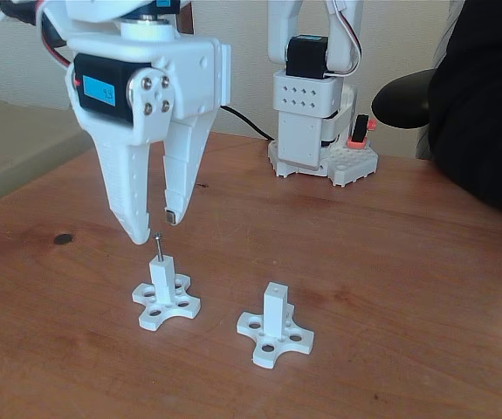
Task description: Grab the screw and set it in the hole.
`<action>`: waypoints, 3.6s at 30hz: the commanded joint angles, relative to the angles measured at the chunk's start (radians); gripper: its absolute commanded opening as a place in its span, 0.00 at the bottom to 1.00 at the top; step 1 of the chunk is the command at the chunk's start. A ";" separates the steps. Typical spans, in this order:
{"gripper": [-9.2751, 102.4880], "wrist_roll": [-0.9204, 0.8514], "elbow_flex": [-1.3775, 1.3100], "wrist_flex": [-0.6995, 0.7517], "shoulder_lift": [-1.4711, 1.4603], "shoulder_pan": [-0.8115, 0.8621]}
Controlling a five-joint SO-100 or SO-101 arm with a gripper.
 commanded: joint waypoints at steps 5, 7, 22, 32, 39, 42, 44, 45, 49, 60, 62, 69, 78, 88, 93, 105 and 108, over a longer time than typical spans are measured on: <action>0.19 0.006 -0.084 -0.006 0.017 -0.012; 0.19 0.006 -0.084 -0.009 0.012 -0.014; 0.19 0.009 -0.087 -0.031 -0.017 -0.015; 0.19 0.006 -0.089 -0.044 -0.034 -0.008; 0.18 0.005 -0.089 -0.044 -0.034 -0.005; 0.18 0.003 -0.089 -0.043 -0.034 -0.002; 0.18 0.003 -0.089 -0.048 -0.034 0.000; 0.18 0.003 -0.089 -0.049 -0.034 0.000; 0.18 0.003 -0.087 -0.051 -0.034 0.000; 0.18 0.003 -0.087 -0.063 -0.038 0.003; 0.17 0.003 -0.087 -0.064 -0.040 0.003; 0.17 0.002 -0.087 -0.069 -0.041 0.005; 0.16 0.000 -0.087 -0.078 -0.048 0.006; 0.15 0.000 -0.087 -0.084 -0.051 0.009; 0.14 -0.005 -0.087 -0.084 -0.051 0.014; 0.14 -0.006 -0.086 -0.081 -0.046 0.014; 0.14 -0.006 -0.087 -0.074 -0.043 0.009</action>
